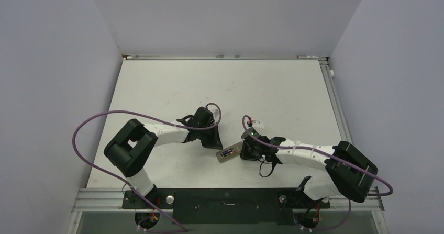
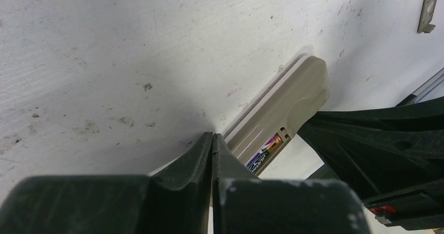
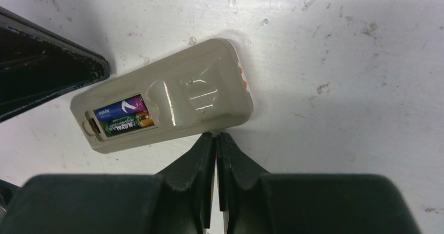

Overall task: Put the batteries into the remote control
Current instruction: Adjust the remote control at the center of the board.

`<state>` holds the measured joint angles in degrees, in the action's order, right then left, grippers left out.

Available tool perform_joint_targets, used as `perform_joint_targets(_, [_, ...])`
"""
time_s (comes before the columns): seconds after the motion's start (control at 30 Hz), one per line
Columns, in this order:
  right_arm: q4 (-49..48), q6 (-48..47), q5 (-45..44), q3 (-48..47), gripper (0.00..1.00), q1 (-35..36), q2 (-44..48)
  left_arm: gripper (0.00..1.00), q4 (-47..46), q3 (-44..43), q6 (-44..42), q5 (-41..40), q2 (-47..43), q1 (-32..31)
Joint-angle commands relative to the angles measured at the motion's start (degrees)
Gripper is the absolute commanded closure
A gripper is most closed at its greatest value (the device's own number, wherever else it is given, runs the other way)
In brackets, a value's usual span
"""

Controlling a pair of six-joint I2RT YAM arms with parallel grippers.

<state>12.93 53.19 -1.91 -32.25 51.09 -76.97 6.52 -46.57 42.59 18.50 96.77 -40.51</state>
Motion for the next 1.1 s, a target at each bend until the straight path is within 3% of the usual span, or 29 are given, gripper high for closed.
perform_joint_targets(0.0, [0.41, -0.9, -3.4, -3.48, 0.91, 0.24, -2.66, 1.0, -0.39, 1.54, -1.29, 0.43, -1.67, -0.18])
perform_joint_targets(0.77, [3.06, -6.69, -6.33, -13.78, 0.91, -0.16, -12.68, 1.0, -0.93, 9.18, 1.78, 0.02, -9.79, -3.59])
perform_joint_targets(1.07, [8.58, -9.38, -9.65, -16.5, 0.91, -0.69, -10.64, 1.0, 2.45, 10.45, 1.97, -1.75, -16.78, -3.78])
